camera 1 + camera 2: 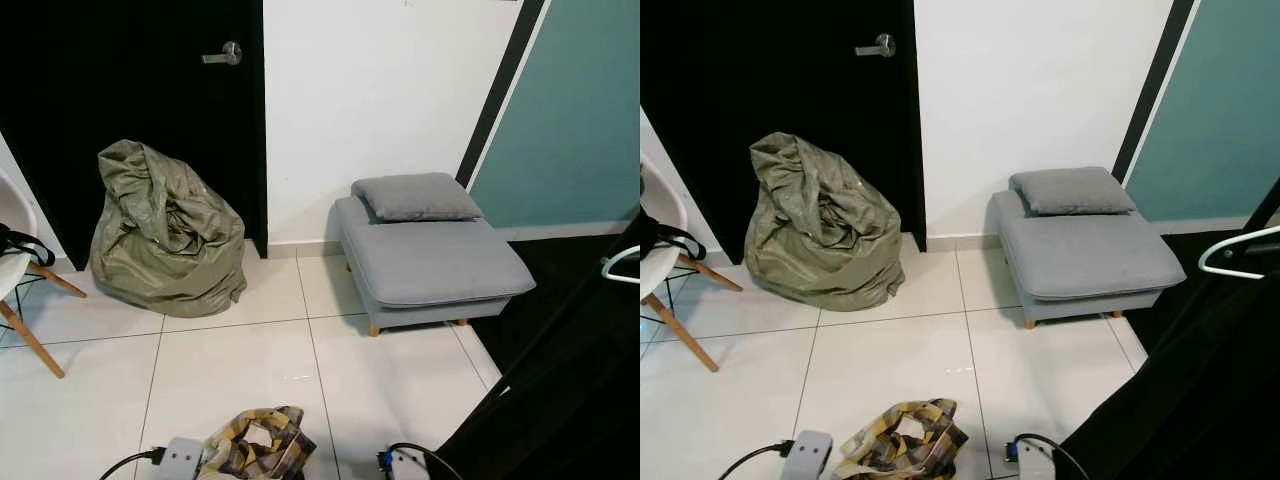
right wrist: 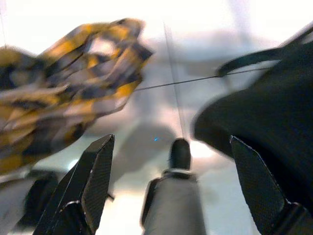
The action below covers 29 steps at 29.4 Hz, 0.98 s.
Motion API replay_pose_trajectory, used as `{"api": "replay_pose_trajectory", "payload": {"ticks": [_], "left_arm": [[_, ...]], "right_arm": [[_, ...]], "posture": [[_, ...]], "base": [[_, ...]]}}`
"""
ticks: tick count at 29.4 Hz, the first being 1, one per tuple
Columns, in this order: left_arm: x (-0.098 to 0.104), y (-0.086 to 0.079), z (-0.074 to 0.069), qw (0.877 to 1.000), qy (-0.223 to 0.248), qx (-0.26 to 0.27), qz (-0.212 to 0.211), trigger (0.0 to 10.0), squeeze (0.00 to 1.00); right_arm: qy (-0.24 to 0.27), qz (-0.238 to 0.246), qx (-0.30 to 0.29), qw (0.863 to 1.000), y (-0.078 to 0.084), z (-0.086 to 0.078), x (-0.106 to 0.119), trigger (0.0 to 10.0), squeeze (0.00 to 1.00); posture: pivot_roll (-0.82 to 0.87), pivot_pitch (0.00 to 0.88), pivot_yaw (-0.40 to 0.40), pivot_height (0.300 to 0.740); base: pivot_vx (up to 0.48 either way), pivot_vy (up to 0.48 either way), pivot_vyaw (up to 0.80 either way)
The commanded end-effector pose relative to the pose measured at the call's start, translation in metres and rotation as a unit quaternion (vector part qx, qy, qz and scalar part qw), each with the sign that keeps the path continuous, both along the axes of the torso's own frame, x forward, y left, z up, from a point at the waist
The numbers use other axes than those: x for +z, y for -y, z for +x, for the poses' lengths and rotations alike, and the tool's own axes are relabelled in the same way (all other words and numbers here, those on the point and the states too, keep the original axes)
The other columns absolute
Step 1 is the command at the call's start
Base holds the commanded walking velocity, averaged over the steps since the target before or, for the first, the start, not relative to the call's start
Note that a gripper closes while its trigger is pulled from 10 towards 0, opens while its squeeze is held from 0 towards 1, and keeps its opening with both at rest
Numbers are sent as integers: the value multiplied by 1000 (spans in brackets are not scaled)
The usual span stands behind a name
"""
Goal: Hang hanger
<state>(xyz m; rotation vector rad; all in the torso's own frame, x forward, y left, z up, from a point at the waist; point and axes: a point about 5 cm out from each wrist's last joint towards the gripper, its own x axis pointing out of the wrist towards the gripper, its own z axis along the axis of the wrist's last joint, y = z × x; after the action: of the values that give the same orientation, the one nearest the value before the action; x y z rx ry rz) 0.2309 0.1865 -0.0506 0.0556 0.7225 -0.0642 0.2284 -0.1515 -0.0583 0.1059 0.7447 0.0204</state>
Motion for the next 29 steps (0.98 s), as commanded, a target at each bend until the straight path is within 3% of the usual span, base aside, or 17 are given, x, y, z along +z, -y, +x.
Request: {"api": "replay_pose_trajectory", "payload": {"ticks": [1,5,10,29], "left_arm": [[-4,5,-4,1000,-15,-1,0,10000,0],[1,18,6,1000,-4,-16,-19,10000,0],[1,24,8,1000,-12,-17,-21,10000,0],[6,24,17,1000,-17,-13,-15,10000,0]], "right_arm": [[-9,4,-3,1000,1,-4,-3,10000,0],[-4,-5,-22,1000,8,0,0,10000,0],[-15,1,-37,999,19,4,2,10000,0],[-44,4,-11,999,11,16,7,10000,0]], "posture": [[83,178,-22,740],[37,149,15,740],[25,141,-5,740],[31,146,11,740]], "base": [[0,0,0],[0,0,0],[0,0,0],[0,0,0]]}}
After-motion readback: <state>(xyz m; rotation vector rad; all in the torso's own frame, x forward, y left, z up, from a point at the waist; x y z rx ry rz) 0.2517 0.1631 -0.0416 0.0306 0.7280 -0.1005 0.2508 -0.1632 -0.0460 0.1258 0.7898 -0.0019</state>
